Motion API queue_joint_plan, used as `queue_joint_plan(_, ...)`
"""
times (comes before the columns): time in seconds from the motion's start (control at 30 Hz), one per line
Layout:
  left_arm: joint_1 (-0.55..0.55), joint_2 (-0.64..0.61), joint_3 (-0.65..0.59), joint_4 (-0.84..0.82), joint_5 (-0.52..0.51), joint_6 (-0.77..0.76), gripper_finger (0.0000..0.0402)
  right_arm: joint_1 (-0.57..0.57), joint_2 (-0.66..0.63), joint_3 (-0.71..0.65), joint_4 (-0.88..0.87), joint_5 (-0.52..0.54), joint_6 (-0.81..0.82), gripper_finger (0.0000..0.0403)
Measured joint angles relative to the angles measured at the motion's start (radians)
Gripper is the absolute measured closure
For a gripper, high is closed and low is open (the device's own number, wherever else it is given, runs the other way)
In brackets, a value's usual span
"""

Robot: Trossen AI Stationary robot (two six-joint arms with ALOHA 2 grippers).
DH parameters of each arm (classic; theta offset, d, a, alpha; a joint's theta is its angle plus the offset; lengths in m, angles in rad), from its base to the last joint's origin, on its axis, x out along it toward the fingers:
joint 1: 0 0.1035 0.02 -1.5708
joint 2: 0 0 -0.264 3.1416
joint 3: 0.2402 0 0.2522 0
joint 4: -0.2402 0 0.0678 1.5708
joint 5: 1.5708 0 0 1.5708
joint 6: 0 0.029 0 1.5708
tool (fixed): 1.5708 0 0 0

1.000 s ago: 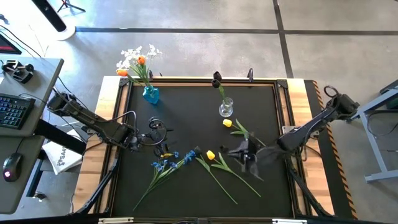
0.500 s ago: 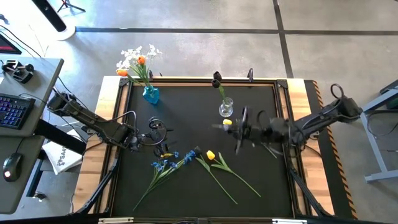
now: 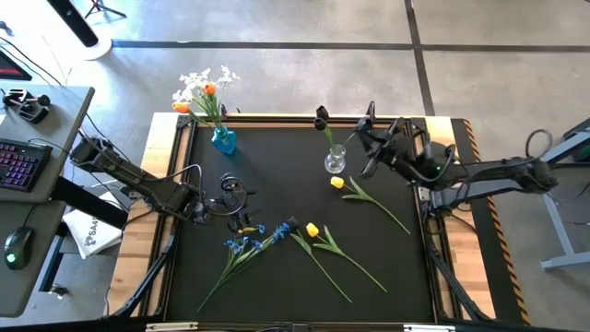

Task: Sort flowers into vase by color
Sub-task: Put the black flower into the transparent vase

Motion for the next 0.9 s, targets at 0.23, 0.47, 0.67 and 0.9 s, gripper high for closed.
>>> queue_joint_plan(0.23, 0.000, 0.000, 0.000, 0.001, 0.000, -0.001, 0.0154, -0.049, -0.027, 0.000, -0.062, -0.001, 0.040, 0.0403)
queue_joint_plan(0.47, 0.000, 0.000, 0.000, 0.000, 0.000, -0.008, 0.0154, -0.090, 0.003, 0.000, -0.056, -0.006, 0.048, 0.0403)
queue_joint_plan(0.67, 0.000, 0.000, 0.000, 0.001, 0.000, -0.008, 0.0154, -0.094, -0.010, 0.034, -0.025, -0.044, 0.048, 0.0403)
queue_joint_plan(0.9, 0.000, 0.000, 0.000, 0.000, 0.000, -0.007, 0.0154, -0.096, -0.011, 0.052, -0.070, -0.047, 0.046, 0.0403)
